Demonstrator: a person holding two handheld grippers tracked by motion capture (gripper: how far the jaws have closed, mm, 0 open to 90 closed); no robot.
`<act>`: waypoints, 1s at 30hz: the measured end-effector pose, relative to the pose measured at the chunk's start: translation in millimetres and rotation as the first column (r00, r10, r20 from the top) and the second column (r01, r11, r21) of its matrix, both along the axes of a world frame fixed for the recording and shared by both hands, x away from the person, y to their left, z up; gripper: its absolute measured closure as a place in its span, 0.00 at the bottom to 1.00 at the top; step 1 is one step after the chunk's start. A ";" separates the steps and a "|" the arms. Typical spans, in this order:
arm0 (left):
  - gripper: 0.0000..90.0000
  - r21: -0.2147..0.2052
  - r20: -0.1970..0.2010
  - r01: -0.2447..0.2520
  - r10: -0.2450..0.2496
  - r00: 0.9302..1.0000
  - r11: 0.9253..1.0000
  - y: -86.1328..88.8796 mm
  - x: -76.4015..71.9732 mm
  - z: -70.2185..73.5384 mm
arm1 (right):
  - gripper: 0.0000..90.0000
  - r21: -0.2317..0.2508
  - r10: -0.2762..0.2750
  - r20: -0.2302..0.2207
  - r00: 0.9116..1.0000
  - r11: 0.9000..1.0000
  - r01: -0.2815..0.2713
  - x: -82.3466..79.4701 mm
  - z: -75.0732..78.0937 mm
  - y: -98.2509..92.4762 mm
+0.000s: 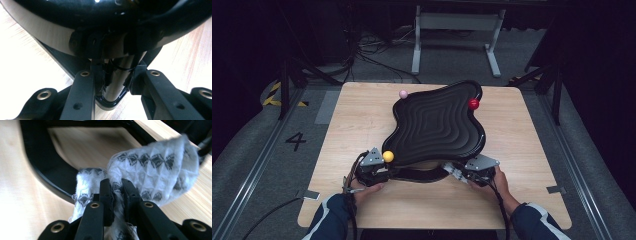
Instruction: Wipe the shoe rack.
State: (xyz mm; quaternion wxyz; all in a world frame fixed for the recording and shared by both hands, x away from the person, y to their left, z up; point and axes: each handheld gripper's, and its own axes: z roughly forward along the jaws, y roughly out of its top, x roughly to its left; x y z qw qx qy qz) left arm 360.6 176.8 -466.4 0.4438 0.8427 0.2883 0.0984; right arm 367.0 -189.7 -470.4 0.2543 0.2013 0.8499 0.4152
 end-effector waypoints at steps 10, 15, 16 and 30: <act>0.80 -0.024 -0.014 0.005 -0.005 1.000 1.000 -1.9 0.4 -1.6 | 0.90 0.035 -0.037 -0.073 0.997 0.999 0.039 13.7 -0.8 -5.4; 0.80 -0.032 -0.021 0.012 -0.012 1.000 0.999 -5.9 -1.4 -1.9 | 0.90 0.030 -0.001 -0.082 0.997 1.000 0.004 9.1 0.4 3.0; 0.80 -0.022 -0.014 0.021 -0.021 1.000 1.000 -6.9 -1.1 -1.6 | 0.90 0.029 0.012 -0.088 0.996 1.000 -0.010 7.9 0.4 5.6; 0.81 0.007 0.004 0.043 -0.043 0.999 0.999 -14.9 -3.3 -0.7 | 0.90 -0.038 0.018 -0.029 0.999 0.999 -0.020 9.5 -1.8 9.8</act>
